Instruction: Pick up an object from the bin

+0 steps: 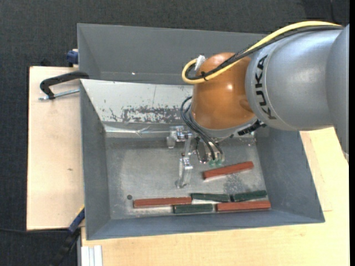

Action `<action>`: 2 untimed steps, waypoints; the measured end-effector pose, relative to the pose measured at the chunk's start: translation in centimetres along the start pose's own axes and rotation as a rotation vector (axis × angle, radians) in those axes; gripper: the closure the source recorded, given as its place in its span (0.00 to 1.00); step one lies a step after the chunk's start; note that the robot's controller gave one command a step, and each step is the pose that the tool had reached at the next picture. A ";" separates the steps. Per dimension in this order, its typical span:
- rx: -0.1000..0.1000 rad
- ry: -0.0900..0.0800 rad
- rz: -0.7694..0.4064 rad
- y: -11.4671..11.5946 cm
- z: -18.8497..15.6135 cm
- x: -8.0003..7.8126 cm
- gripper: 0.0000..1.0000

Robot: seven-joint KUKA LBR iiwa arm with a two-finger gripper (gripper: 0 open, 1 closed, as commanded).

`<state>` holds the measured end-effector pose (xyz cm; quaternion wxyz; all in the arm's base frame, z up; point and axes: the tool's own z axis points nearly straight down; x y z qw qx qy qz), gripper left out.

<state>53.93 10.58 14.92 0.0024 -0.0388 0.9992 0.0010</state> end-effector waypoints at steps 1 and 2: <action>0.001 0.007 -0.194 0.4 2.7 2.4 0.00; -0.001 0.004 -0.357 -4.3 2.9 2.9 0.00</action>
Offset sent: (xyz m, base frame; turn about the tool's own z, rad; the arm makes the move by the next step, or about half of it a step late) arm -0.0252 -0.1118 -0.0321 -0.1958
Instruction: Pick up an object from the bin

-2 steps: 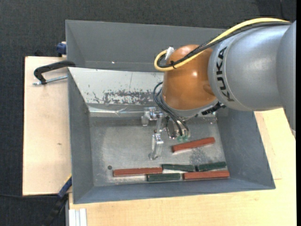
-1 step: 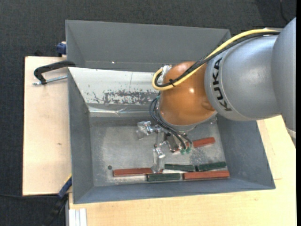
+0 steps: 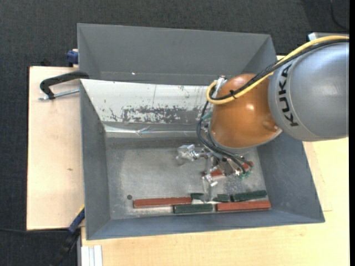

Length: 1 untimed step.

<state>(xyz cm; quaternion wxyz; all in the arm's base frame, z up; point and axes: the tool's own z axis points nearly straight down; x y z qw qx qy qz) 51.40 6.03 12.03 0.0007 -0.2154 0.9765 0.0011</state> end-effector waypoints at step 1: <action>0.006 0.002 0.166 -1.4 1.6 1.3 0.00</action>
Offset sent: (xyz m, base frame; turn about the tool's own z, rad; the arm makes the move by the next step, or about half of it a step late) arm -0.0196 -0.0186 -0.0419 -0.0687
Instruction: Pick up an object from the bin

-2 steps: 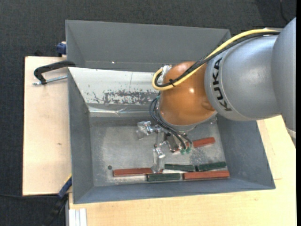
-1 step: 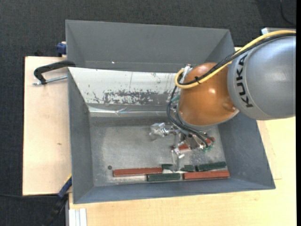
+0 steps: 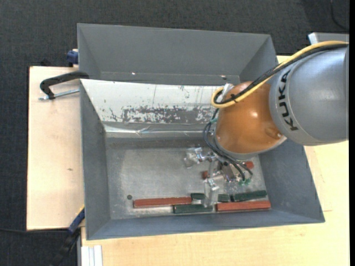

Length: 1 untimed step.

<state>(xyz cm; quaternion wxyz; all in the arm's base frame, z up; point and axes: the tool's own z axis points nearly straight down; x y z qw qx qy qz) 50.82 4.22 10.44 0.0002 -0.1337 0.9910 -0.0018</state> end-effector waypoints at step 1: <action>-0.005 -0.002 -0.205 1.0 1.8 0.7 0.00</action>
Offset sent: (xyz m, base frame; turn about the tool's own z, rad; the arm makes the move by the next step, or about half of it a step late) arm -0.0162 -0.0038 -0.0344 -0.1415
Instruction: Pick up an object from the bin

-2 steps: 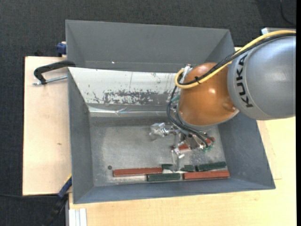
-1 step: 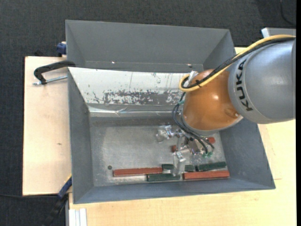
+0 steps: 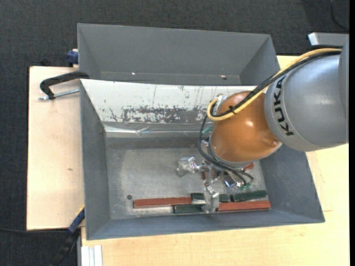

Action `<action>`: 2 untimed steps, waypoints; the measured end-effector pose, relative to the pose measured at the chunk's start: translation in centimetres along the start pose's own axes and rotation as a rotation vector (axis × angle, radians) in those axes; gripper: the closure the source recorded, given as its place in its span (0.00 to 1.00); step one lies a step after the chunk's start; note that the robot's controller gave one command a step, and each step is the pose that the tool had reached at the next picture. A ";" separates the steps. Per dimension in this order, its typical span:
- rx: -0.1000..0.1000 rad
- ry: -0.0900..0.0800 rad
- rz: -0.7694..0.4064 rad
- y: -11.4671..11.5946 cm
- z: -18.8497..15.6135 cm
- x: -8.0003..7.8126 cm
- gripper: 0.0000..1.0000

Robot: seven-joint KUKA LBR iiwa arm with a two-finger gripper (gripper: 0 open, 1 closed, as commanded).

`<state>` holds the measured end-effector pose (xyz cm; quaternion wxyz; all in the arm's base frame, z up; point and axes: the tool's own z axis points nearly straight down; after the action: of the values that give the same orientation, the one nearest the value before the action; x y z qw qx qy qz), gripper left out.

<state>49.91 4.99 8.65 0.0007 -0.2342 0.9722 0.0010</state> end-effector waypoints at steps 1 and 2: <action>0.001 0.000 0.065 -0.7 1.4 1.0 1.00; 0.001 0.000 0.065 -0.7 1.4 1.0 1.00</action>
Offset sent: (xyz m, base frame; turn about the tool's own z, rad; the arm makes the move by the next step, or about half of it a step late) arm 0.0000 0.0000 0.0000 0.0000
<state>49.33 3.95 7.24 0.0007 -0.2025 0.9793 0.0006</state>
